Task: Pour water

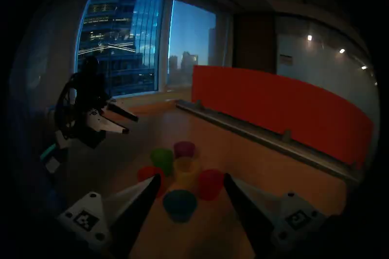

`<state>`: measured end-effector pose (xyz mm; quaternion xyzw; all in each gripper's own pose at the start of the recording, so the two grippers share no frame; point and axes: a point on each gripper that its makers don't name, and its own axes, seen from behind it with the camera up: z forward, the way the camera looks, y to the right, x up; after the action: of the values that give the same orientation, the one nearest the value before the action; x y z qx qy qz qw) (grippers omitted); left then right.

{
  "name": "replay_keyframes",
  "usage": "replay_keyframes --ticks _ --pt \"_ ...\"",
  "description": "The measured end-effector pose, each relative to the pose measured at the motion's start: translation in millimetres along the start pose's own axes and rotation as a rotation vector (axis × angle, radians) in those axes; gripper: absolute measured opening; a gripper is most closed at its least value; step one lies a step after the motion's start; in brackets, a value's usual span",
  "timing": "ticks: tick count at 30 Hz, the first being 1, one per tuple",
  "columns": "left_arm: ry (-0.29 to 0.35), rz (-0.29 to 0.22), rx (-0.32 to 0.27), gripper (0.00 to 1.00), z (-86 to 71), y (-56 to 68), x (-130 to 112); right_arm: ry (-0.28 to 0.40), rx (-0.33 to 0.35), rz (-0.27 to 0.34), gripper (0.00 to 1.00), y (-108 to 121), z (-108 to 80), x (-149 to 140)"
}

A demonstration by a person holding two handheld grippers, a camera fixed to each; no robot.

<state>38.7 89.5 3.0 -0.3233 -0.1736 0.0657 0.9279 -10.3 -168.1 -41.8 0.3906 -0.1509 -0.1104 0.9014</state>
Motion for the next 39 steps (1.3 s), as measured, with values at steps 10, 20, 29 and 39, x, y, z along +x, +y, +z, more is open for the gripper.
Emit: replay_keyframes --ticks 10,20,29,39 --pt "-0.079 0.029 -0.024 0.97 18.1 1.3 -33.4 -0.079 0.032 0.003 0.99 -5.5 16.8 -37.6" --pt "-0.146 0.039 -0.061 0.97 33.9 6.0 -58.3 -0.150 0.066 0.000 0.98 -12.3 31.8 -71.5" --pt "-0.196 0.033 -0.080 0.97 48.7 3.5 -76.1 -0.203 0.092 -0.005 0.98 -16.6 40.9 -95.4" --pt "-0.229 0.027 -0.111 0.97 67.3 4.5 -85.3 -0.244 0.112 -0.008 0.97 -18.1 51.2 -113.5"
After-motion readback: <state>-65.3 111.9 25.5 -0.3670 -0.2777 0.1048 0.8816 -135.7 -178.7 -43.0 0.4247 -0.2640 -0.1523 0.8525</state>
